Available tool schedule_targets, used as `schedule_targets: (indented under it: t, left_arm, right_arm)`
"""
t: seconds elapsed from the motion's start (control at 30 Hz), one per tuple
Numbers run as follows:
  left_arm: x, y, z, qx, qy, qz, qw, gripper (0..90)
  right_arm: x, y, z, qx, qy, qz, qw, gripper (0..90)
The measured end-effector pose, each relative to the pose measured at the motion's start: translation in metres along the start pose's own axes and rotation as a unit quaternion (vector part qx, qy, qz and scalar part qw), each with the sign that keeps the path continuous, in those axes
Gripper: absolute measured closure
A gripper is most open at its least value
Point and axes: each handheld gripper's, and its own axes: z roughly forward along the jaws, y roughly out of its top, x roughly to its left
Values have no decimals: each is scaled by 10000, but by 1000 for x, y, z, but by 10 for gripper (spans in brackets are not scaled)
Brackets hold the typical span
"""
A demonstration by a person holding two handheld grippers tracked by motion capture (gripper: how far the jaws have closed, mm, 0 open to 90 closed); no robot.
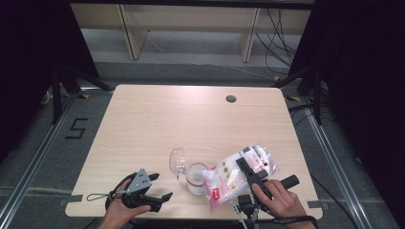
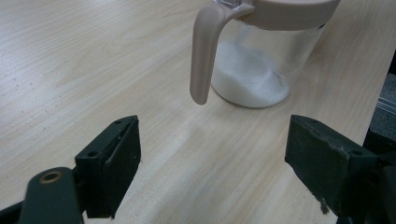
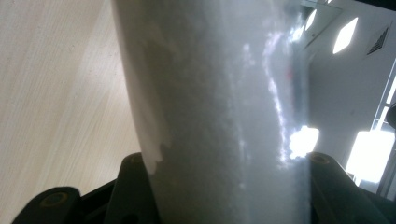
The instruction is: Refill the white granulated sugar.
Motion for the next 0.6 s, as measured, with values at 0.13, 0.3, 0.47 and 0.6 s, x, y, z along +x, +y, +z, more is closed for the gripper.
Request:
schedule_targets:
  t: [0.13,0.3,0.47,0.6]
  left_arm:
    - [0,0,0,-5,0,-6,10000,181]
    - [0,0,0,29,9,-5,10000,180]
    - [0,0,0,-5,13,0,10000,180]
    - [0,0,0,-30,-11,-17,10000,181]
  right_arm:
    - [-2,1,1,-113,-54,-58,9999,579]
    - [-1,1,0,-98,-39,11,9999,583]
    - [-4,0,0,-108,-109,-172,9997,585]
    - [-2,0,-1,-45,-88,53,9999,587]
